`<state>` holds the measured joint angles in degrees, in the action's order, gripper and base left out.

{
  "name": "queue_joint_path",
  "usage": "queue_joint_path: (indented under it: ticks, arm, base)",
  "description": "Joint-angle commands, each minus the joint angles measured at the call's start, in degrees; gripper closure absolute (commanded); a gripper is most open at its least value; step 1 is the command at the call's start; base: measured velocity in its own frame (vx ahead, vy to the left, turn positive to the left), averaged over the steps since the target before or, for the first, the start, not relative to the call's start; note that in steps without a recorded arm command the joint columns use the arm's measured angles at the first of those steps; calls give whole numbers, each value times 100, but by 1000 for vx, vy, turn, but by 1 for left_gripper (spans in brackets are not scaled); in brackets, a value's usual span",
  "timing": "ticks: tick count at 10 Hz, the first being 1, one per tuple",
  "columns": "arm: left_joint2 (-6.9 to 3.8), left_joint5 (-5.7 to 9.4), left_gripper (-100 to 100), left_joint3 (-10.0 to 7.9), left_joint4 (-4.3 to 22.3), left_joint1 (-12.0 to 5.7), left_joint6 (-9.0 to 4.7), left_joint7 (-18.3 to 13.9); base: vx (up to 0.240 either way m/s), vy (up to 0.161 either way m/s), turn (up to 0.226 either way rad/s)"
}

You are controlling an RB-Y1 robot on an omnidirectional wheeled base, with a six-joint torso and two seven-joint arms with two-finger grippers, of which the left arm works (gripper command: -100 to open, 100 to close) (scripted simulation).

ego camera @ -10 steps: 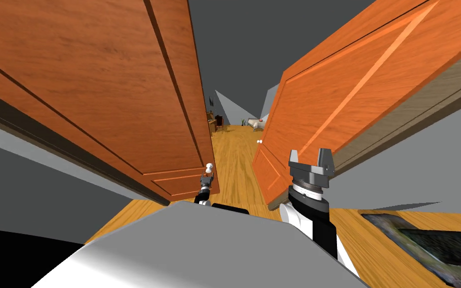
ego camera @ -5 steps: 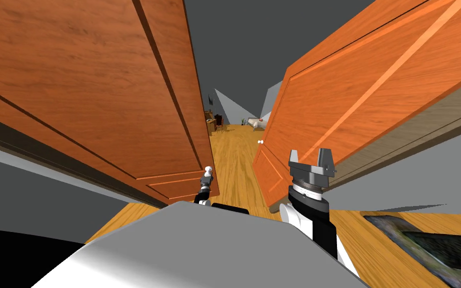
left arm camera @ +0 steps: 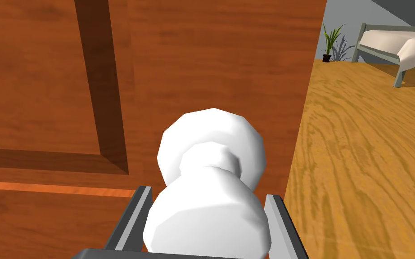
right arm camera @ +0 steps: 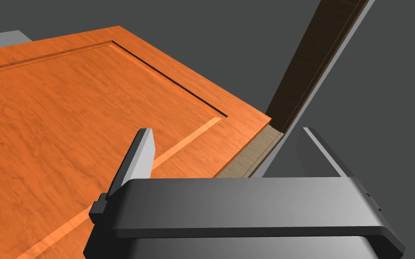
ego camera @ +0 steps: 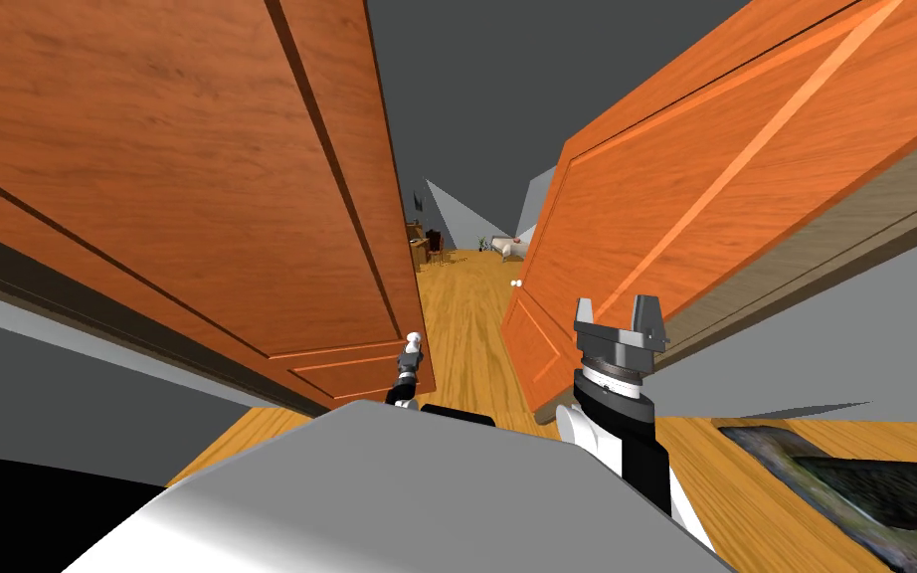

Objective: Push the door open

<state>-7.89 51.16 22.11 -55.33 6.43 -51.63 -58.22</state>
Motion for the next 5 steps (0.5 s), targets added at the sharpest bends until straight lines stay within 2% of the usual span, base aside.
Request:
queue_joint_path:
  ticks: [1,5]
  arm:
    - [0,50,100,-95,-5,0,-66,5]
    - [36,266,100,-431,-100,160,-193,88]
  base:
    - [145,-14,-52]
    - [191,26,-79]
